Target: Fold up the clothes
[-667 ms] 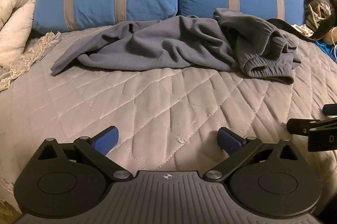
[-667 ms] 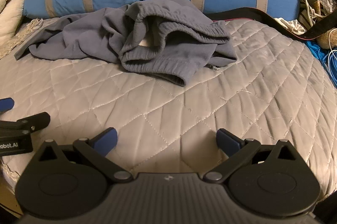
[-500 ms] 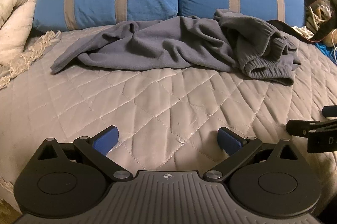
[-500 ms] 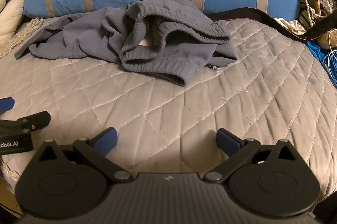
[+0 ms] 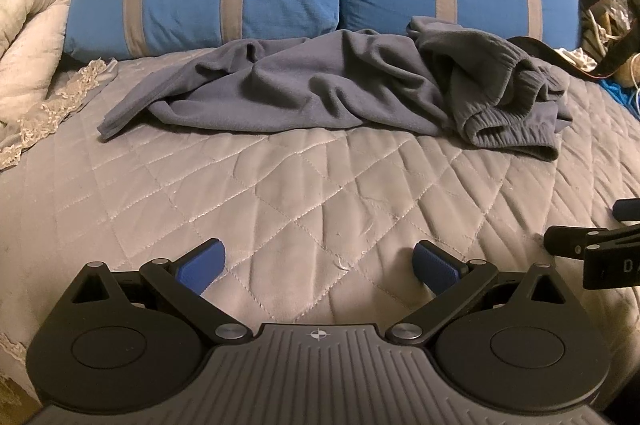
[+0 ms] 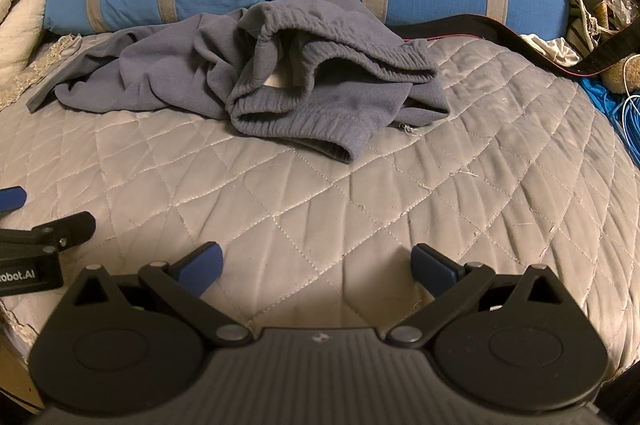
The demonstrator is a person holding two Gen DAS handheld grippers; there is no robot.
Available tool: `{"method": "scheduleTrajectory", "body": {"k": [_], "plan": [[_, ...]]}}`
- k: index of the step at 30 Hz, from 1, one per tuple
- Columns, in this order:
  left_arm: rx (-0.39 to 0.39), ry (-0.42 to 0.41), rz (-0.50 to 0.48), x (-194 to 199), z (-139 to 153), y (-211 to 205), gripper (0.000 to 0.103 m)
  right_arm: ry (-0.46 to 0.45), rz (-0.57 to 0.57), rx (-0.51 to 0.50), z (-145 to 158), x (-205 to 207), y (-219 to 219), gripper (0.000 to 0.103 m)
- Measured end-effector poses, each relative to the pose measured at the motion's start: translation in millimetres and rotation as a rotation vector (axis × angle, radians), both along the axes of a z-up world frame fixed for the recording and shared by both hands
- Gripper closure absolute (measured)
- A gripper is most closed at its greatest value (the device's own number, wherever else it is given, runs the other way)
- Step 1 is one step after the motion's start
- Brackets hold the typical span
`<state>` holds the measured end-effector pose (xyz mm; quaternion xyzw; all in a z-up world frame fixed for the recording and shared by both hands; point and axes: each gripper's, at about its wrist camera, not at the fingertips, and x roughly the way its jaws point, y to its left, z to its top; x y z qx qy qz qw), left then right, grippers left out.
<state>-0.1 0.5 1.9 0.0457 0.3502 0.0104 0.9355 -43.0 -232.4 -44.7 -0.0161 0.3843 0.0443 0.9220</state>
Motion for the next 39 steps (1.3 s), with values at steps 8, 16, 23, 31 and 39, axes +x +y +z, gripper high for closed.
{"method": "scheduleTrajectory", "body": {"k": [8,16,23,31,39], "plan": [[0.007,-0.008,-0.006,-1.5,-1.5,-1.3,0.000,0.003,0.002,-0.002,0.4,0.0,-0.3,0.000],[0.008,-0.013,-0.011,-2.4,-2.6,-1.4,0.000,0.004,0.002,-0.004,0.6,0.0,-0.3,0.000],[0.010,-0.020,-0.010,-3.1,-3.4,-2.7,0.000,0.003,0.004,-0.004,0.6,0.1,0.1,0.000],[0.011,-0.031,-0.005,-4.6,-4.4,-3.9,0.000,0.010,0.005,0.008,0.8,0.3,-1.7,0.000],[0.012,-0.030,-0.006,-5.0,-4.0,-3.1,0.000,0.026,0.002,0.023,0.5,2.9,-3.7,0.000]]}}
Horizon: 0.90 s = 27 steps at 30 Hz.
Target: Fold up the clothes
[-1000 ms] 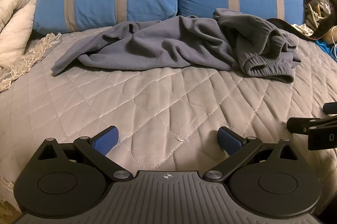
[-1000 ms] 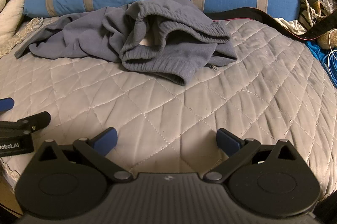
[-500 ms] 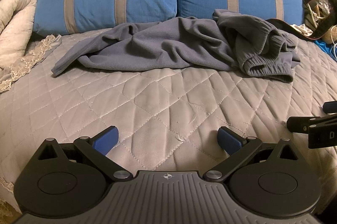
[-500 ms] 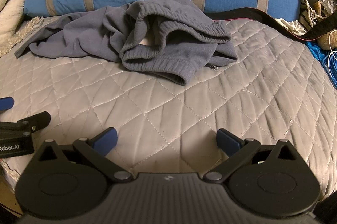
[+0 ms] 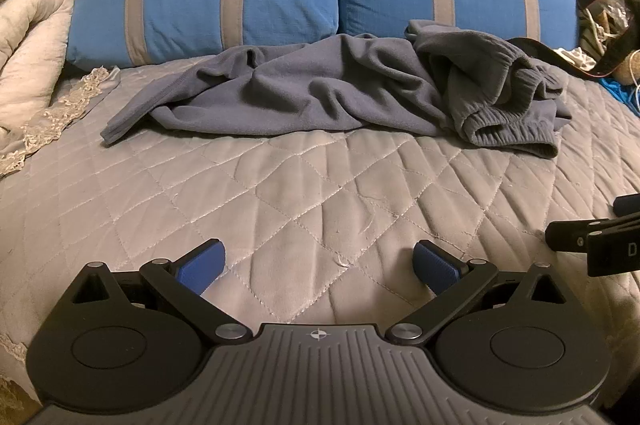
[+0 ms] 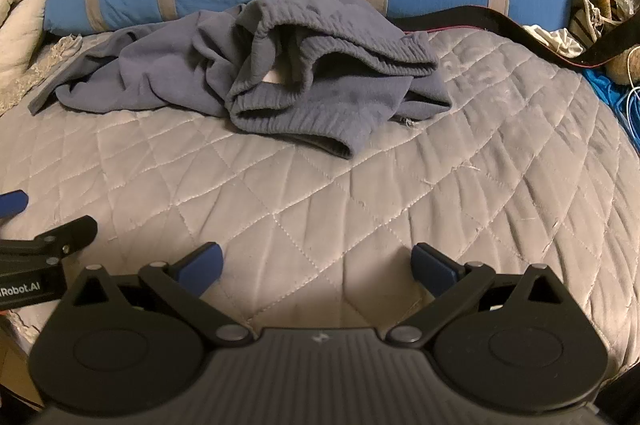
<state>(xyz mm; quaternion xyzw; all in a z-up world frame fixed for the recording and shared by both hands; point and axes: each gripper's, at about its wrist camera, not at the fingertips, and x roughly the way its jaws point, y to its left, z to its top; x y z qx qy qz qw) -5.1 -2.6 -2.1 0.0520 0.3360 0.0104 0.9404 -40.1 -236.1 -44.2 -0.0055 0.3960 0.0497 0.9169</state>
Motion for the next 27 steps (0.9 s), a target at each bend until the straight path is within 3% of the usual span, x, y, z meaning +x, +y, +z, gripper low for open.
{"method": "scheduleTrajectory", "body": {"k": [8,22,24,27], "plan": [[-0.006,0.023,0.003,3,1,0,0.000,-0.069,-0.025,-0.019,-3,-10,5,0.000],[-0.015,0.037,0.003,3,3,1,0.000,-0.078,0.098,0.031,3,5,0,0.000],[-0.016,0.042,0.002,3,3,1,0.000,-0.066,0.117,0.018,3,7,2,0.000],[-0.016,0.055,-0.001,4,5,0,0.001,-0.039,0.203,-0.083,4,11,10,0.000]]}}
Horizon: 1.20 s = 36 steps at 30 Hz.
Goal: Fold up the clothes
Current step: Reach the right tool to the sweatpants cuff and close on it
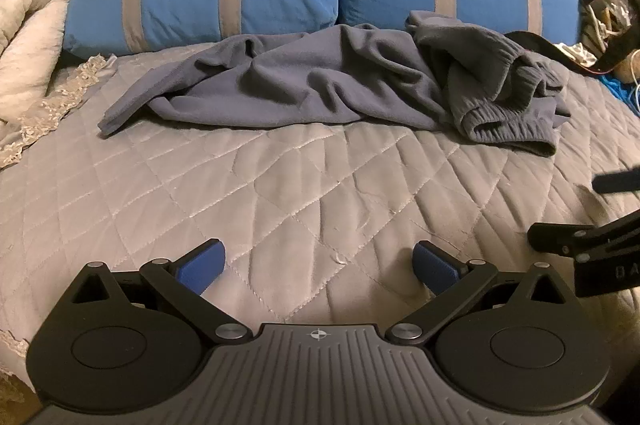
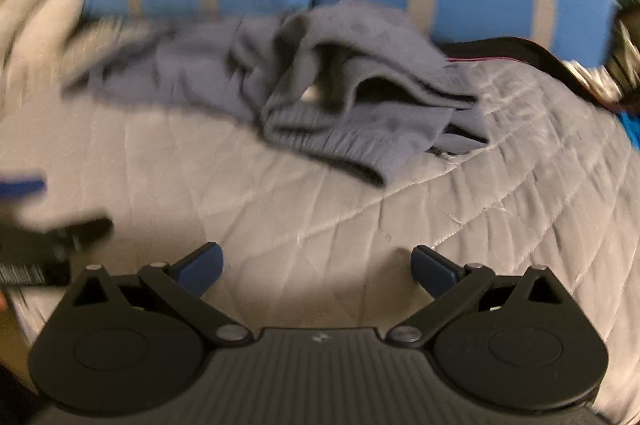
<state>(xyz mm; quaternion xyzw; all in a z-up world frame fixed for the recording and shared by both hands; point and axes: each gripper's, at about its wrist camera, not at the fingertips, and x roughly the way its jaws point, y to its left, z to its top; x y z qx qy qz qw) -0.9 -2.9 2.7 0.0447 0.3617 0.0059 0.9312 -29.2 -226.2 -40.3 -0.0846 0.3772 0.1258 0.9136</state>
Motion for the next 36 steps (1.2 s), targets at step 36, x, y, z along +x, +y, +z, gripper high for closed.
{"method": "scheduleTrajectory", "body": {"k": [36], "plan": [[-0.105,-0.140,-0.236,9,45,-75,0.002,-0.131,-0.238,0.394,38,89,-108,0.000]]}}
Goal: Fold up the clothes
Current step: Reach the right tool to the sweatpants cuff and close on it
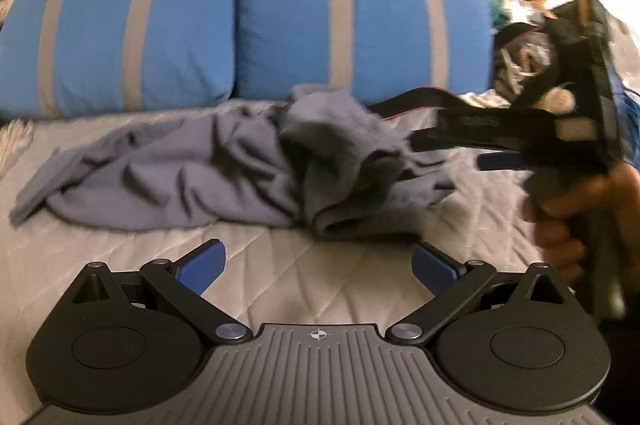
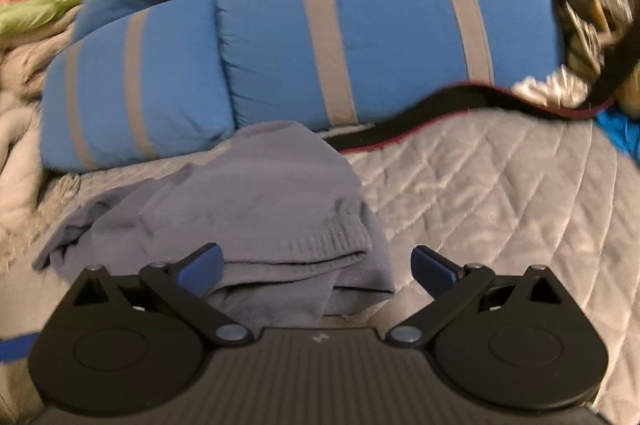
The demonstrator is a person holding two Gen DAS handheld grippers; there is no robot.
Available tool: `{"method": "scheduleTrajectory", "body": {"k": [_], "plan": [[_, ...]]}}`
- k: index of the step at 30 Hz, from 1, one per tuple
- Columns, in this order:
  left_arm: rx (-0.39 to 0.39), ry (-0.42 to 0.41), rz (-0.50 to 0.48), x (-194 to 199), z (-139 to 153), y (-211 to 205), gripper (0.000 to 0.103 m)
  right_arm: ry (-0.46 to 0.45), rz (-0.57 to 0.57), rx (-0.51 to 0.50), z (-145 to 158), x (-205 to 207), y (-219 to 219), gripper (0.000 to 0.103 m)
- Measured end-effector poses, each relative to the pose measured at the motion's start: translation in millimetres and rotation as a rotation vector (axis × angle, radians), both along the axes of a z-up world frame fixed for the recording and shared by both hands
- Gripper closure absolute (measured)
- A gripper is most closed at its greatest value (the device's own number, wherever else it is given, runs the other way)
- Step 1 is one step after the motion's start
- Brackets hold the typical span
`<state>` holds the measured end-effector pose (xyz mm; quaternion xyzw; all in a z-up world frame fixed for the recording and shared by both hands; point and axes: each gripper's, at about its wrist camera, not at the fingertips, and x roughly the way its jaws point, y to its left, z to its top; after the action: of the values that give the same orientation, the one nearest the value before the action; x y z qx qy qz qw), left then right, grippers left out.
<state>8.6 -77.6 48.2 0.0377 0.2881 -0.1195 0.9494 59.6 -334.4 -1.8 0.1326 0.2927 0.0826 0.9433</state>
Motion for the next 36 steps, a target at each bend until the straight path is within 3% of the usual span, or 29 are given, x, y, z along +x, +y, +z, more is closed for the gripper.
{"method": "scheduleTrajectory", "body": {"k": [4,8,14,16,17,19,22,36], "plan": [[0.019,-0.038,-0.041,-8,-1,0,0.002,0.009,-0.015,0.102,0,10,-9,0.004],[0.008,-0.018,-0.022,-8,-7,11,0.002,0.008,-0.009,0.197,-4,14,-17,0.009],[-0.039,0.002,0.020,-10,-8,35,0.002,0.063,-0.037,0.356,-21,27,-28,0.024],[-0.038,0.002,0.031,-10,-10,41,0.002,0.075,-0.061,0.373,-27,31,-30,0.039],[-0.036,0.005,0.037,-10,-11,44,0.002,0.079,-0.072,0.372,-28,32,-30,0.045],[-0.035,0.014,0.049,-10,-14,49,0.002,0.082,-0.099,0.362,-30,33,-32,0.072],[-0.047,0.037,0.061,-8,-19,55,0.002,0.051,-0.114,0.347,-25,29,-34,0.088],[-0.047,0.047,0.055,-5,-22,59,0.002,-0.373,-0.055,0.100,49,-17,-21,0.092]]}}
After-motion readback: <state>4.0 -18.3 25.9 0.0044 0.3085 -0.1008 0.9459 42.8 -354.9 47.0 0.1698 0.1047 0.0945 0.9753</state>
